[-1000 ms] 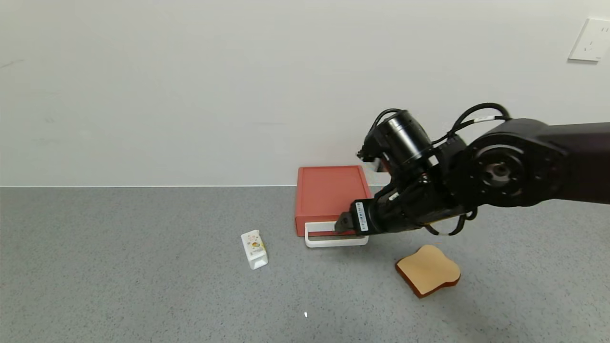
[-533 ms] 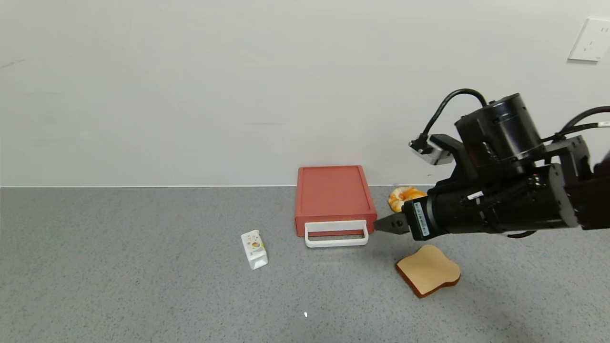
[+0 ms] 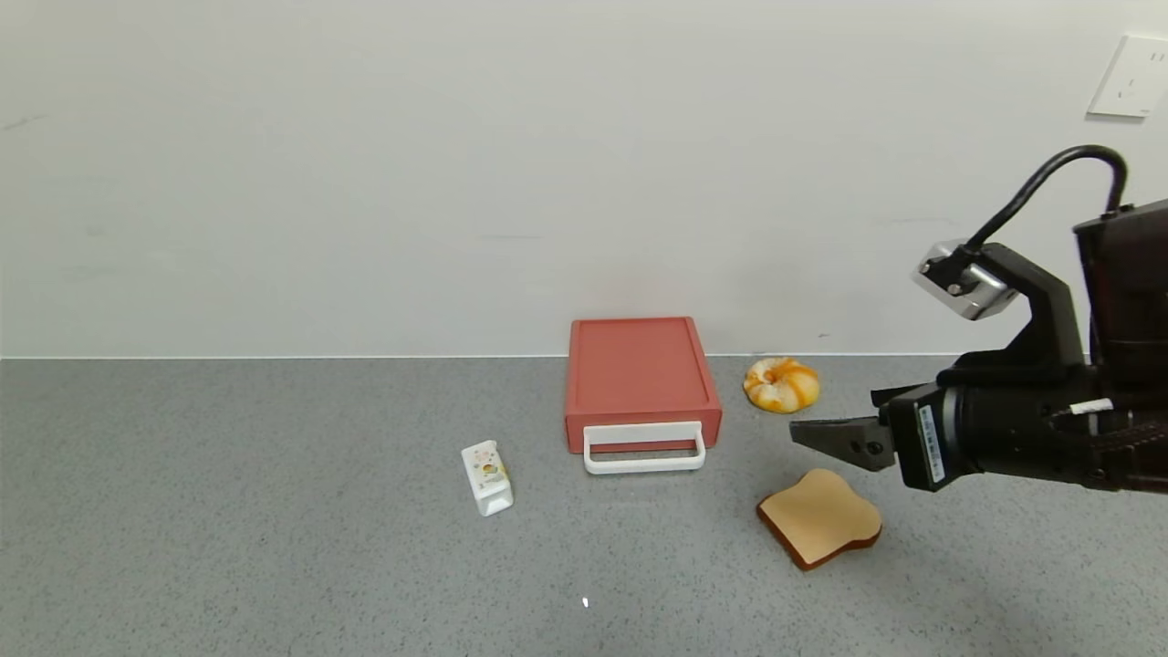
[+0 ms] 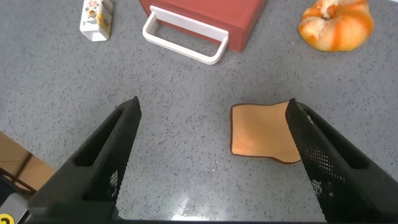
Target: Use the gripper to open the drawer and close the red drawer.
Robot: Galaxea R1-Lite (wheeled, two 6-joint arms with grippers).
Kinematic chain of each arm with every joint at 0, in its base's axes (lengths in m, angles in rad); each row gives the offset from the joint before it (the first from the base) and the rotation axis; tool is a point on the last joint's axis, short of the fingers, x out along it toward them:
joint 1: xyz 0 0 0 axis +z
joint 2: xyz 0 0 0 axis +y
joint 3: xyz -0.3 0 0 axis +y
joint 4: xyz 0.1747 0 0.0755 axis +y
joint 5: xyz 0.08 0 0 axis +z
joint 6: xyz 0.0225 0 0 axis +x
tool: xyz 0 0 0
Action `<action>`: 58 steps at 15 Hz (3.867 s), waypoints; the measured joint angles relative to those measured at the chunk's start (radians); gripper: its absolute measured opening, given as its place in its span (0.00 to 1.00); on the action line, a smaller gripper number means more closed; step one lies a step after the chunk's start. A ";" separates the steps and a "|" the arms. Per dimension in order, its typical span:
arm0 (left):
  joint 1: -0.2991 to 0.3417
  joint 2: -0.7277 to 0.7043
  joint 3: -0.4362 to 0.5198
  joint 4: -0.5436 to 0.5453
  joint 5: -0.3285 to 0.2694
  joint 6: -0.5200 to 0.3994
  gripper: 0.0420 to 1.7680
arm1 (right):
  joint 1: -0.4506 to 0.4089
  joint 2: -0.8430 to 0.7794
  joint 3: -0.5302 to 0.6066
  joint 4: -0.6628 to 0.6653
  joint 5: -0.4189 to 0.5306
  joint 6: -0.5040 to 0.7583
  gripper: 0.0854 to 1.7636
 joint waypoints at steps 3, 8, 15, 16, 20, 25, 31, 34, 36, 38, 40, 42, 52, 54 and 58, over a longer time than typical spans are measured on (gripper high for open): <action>0.000 0.000 0.000 0.000 0.000 -0.001 0.97 | -0.001 -0.080 0.053 -0.005 0.000 -0.001 0.97; 0.000 0.000 0.000 0.001 -0.001 -0.001 0.97 | -0.002 -0.220 0.109 -0.004 0.000 0.003 0.97; 0.000 0.000 0.000 0.003 -0.003 0.000 0.97 | -0.013 -0.466 0.245 0.008 -0.006 0.008 0.97; 0.000 0.000 0.000 0.003 -0.003 0.000 0.97 | -0.022 -0.504 0.270 0.008 -0.006 0.008 0.97; 0.000 0.000 0.000 0.003 -0.003 0.000 0.97 | -0.089 -0.654 0.342 0.014 -0.007 0.010 0.97; 0.000 0.000 0.000 0.003 -0.003 0.000 0.97 | -0.228 -0.851 0.372 0.123 -0.006 0.010 0.97; 0.000 0.000 0.000 0.003 -0.003 0.000 0.97 | -0.507 -1.049 0.380 0.233 0.001 0.009 0.97; 0.000 0.000 0.000 0.003 -0.003 0.000 0.97 | -0.554 -1.154 0.391 0.326 0.001 0.008 0.97; 0.000 0.000 0.000 0.003 -0.003 0.000 0.97 | -0.552 -1.218 0.414 0.347 -0.003 0.007 0.97; 0.000 0.000 0.000 0.003 -0.003 0.000 0.97 | -0.543 -1.273 0.446 0.350 0.003 0.006 0.97; 0.000 0.000 0.000 0.003 -0.003 0.000 0.97 | -0.536 -1.322 0.484 0.348 0.003 0.005 0.97; 0.000 0.000 0.000 0.003 -0.003 0.000 0.97 | -0.532 -1.376 0.530 0.344 -0.001 0.005 0.97; 0.000 0.000 0.000 0.003 -0.003 -0.001 0.97 | -0.528 -1.474 0.902 -0.042 -0.102 -0.092 0.97; 0.000 0.000 0.000 0.003 -0.003 0.000 0.97 | -0.528 -1.474 0.956 -0.079 -0.102 -0.108 0.97; 0.000 0.000 0.000 0.003 -0.003 0.000 0.97 | -0.528 -1.474 1.003 -0.103 -0.052 -0.121 0.97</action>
